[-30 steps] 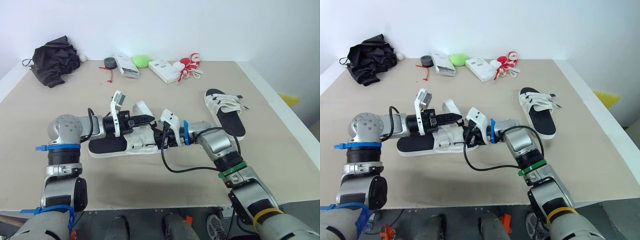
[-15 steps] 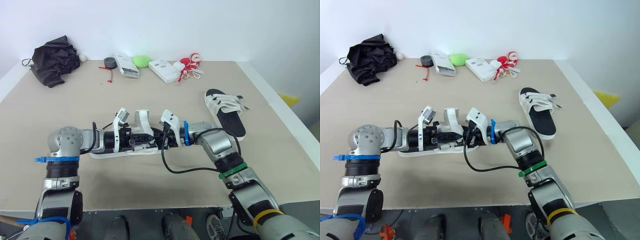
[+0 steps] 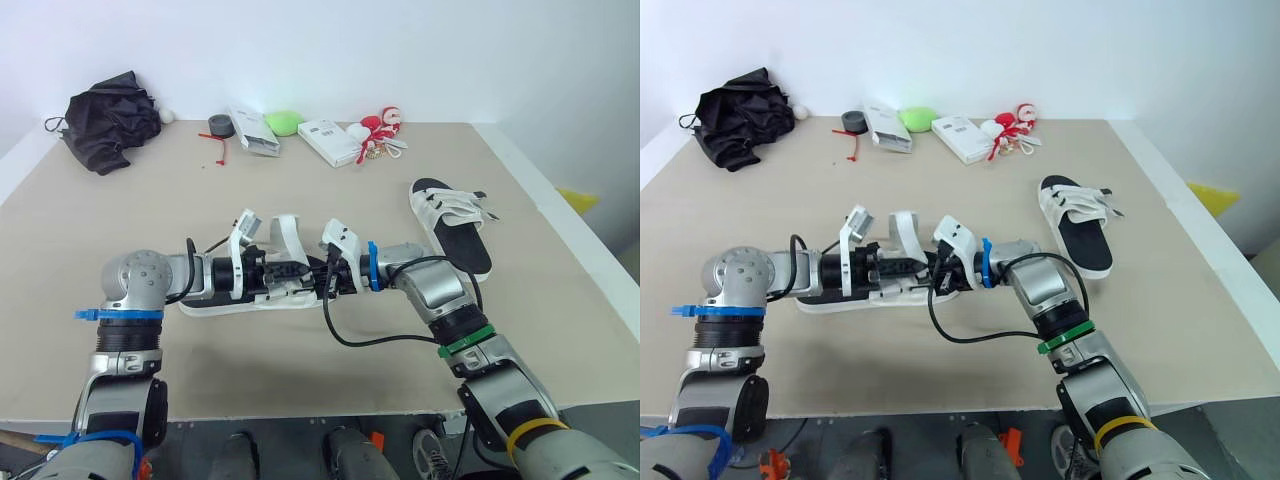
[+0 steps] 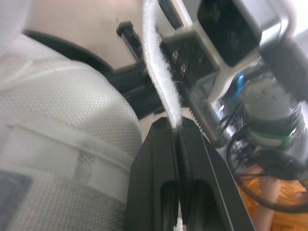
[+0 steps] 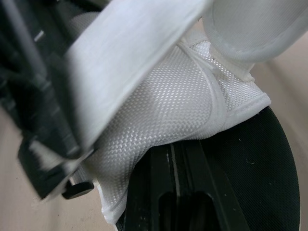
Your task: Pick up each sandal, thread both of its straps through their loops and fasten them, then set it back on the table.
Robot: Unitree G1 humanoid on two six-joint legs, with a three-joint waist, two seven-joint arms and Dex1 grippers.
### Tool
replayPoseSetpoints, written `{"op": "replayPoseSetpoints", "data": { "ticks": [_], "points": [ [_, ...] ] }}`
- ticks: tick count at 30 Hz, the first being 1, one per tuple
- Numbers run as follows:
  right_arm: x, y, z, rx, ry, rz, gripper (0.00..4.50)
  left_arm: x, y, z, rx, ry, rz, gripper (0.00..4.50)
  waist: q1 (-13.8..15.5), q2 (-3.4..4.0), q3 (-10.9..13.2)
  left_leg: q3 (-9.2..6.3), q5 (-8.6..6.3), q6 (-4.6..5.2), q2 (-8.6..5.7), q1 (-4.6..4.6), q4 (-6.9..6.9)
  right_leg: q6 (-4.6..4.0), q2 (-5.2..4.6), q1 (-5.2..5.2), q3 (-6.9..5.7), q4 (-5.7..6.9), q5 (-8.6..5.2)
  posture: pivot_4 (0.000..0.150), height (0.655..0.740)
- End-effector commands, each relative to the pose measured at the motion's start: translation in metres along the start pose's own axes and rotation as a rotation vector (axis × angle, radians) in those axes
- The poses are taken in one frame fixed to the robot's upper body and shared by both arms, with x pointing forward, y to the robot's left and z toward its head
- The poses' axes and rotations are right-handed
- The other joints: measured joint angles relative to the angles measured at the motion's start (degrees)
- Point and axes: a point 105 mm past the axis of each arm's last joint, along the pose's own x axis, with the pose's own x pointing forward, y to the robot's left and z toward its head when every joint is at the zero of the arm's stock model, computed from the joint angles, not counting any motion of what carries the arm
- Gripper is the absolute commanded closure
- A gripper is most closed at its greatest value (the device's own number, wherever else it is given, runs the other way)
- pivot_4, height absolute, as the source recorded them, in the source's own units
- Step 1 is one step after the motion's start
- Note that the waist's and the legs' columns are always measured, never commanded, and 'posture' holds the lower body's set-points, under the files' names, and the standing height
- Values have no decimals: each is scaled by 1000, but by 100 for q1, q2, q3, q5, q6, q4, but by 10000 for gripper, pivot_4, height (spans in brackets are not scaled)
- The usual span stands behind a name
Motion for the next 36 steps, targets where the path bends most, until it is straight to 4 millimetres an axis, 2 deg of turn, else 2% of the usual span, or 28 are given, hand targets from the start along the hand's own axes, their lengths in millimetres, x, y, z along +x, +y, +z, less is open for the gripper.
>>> {"op": "replayPoseSetpoints", "data": {
  "ticks": [1, 5, 9, 15, 19, 27, 29, 36],
  "points": [
    [-1, -7, -49, 116, 155, -61, 45000, -12, -1, 18, -87, -85, -30, 44420, -4, -1, -1, 0, 1, 2, 0, 0, 0, 2, 0, 4, 1, -1, 1, 1500, 7380],
    [-2, -8, -50, 117, 156, -62, 45000, -9, -4, 5, -62, -16, -18, 44420, -8, 0, -1, 0, 1, 1, 0, 2, -3, 11, 1, 27, 0, -1, 9, 1500, 7380],
    [-2, -8, -49, 116, 156, -62, 45000, -5, -7, -17, 19, 96, 3, 44420, -9, 0, -1, -1, -3, -6, 0, 1, -3, 10, 0, 28, 1, -3, 9, 1500, 7380],
    [-2, -8, -50, 116, 156, -64, 45000, -6, -1, -35, 163, 196, 66, 44420, -10, 0, -1, -2, -6, -10, 0, 3, -5, 5, -1, 4, 2, -7, 8, 1500, 7380],
    [-3, -8, -50, 116, 157, -65, 45000, -4, 0, -33, 198, 195, 60, 44420, -9, 1, -1, -2, -7, -12, 0, 4, -5, 2, -2, 5, 2, -8, 7, 1500, 7380],
    [-3, -9, -49, 113, 157, -65, 45000, -2, -12, 9, 6, -24, -50, 44420, -5, 0, 0, -1, -5, -9, -2, -1, -5, 0, -3, -4, 1, -9, 6, 1500, 7380],
    [-2, -8, -49, 112, 158, -64, 45000, -3, -10, 8, 3, -16, -33, 44420, -5, 0, -1, -2, -3, -6, -3, -2, -5, 2, -3, -3, 0, -9, 7, 1500, 7380],
    [-2, -7, -51, 114, 162, -59, 45000, -7, -2, -30, 139, 166, 50, 44420, -10, 0, -1, -2, -5, -9, -3, -1, -6, 6, -3, -1, 3, -9, 11, 1500, 7380]
  ]
}}
